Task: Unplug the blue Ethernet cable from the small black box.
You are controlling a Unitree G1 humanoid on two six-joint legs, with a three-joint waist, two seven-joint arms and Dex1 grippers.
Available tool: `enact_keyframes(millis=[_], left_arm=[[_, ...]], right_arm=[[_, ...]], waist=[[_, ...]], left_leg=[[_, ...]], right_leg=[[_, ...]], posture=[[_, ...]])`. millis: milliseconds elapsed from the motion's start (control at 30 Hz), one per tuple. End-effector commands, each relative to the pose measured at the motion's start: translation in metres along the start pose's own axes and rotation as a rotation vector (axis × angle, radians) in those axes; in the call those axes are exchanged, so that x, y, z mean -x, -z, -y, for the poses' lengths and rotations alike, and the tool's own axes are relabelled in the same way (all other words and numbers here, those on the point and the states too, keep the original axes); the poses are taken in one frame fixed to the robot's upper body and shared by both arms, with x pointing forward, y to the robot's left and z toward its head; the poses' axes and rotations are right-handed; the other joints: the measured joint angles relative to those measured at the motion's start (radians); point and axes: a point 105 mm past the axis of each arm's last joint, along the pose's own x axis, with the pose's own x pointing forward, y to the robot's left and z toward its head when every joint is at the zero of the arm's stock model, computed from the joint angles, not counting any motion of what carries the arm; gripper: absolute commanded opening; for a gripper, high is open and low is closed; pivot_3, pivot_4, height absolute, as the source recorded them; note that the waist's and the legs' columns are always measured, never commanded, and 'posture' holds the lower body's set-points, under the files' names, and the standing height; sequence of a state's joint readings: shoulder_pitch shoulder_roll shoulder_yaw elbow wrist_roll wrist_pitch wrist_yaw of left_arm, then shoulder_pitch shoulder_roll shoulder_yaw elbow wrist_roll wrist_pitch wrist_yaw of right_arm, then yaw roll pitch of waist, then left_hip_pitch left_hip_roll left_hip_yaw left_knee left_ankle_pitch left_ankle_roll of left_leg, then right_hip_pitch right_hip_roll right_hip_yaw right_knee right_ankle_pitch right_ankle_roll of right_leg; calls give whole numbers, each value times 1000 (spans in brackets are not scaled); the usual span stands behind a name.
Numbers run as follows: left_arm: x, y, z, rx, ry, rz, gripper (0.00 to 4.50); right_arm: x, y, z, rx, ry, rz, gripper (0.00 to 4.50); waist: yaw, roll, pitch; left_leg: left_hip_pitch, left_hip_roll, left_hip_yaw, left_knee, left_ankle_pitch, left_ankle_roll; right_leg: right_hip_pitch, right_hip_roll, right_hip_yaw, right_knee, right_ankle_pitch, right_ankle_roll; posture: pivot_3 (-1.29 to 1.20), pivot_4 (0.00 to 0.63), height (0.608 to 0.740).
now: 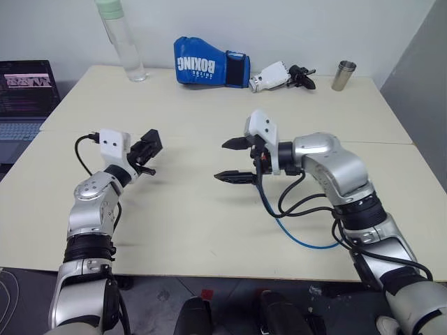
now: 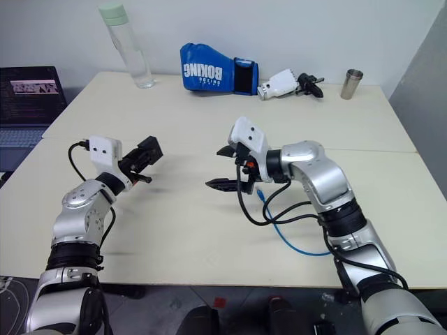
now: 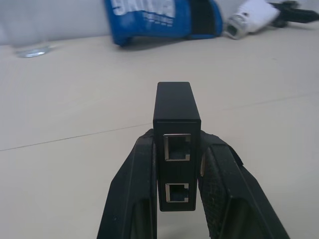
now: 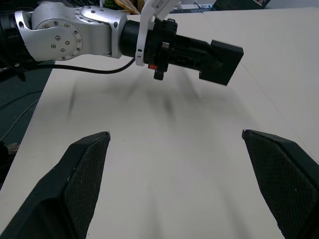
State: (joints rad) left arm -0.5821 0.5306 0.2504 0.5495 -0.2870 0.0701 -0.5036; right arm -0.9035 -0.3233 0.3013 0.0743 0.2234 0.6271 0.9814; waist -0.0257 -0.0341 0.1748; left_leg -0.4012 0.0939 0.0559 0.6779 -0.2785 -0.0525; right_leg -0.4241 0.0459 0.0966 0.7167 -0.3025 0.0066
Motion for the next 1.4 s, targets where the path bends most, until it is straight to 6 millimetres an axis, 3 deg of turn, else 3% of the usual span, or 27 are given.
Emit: enact_keyframes(millis=[33,100,533,767,967,1167,1300,1400], left_arm=[[-5,2,3,1,-16,35,779],[-4,9,5,14,-11,25,1484],[4,14,2,30,0,13,4462],[18,7,4,7,13,25,4462],[43,-6,-1,-54,-35,4,4462],[76,-29,16,-175,51,-73,4462],[112,-40,46,-209,287,-146,4462],[126,-48,45,-215,370,-210,4462]], right_arm=[[-4,-3,4,60,36,-13,4500],[-4,-2,4,58,40,-18,4500],[-2,-4,0,40,23,-17,4500],[-1,-5,-1,37,25,-13,4500],[8,-2,-1,35,46,-12,4500],[43,13,-9,-15,72,24,4500],[83,21,-7,-25,123,46,4500],[111,26,-1,-54,168,26,4500]], waist=[[-1,0,0],[-3,0,0],[-6,0,0],[-7,0,0],[-7,0,0],[-6,-1,0],[-8,-1,0],[-8,-1,0]], left_leg=[[0,0,0,0,0,0],[0,0,0,0,0,0],[0,1,0,-1,0,0],[0,2,0,-1,0,0],[0,2,-1,-1,0,0],[0,2,-1,-1,0,0],[1,2,-1,-2,0,0],[2,1,-1,-2,0,0]], right_leg=[[0,0,0,0,0,0],[0,0,0,0,0,0],[-1,2,0,1,0,0],[-1,2,0,1,0,0],[0,1,0,1,0,0],[0,1,0,0,0,0],[1,1,1,-1,0,0],[2,1,0,-1,0,0]], posture=[[0,150,740],[0,150,740],[0,150,740],[0,150,740],[0,150,740],[0,150,740],[0,150,740],[0,150,740]])
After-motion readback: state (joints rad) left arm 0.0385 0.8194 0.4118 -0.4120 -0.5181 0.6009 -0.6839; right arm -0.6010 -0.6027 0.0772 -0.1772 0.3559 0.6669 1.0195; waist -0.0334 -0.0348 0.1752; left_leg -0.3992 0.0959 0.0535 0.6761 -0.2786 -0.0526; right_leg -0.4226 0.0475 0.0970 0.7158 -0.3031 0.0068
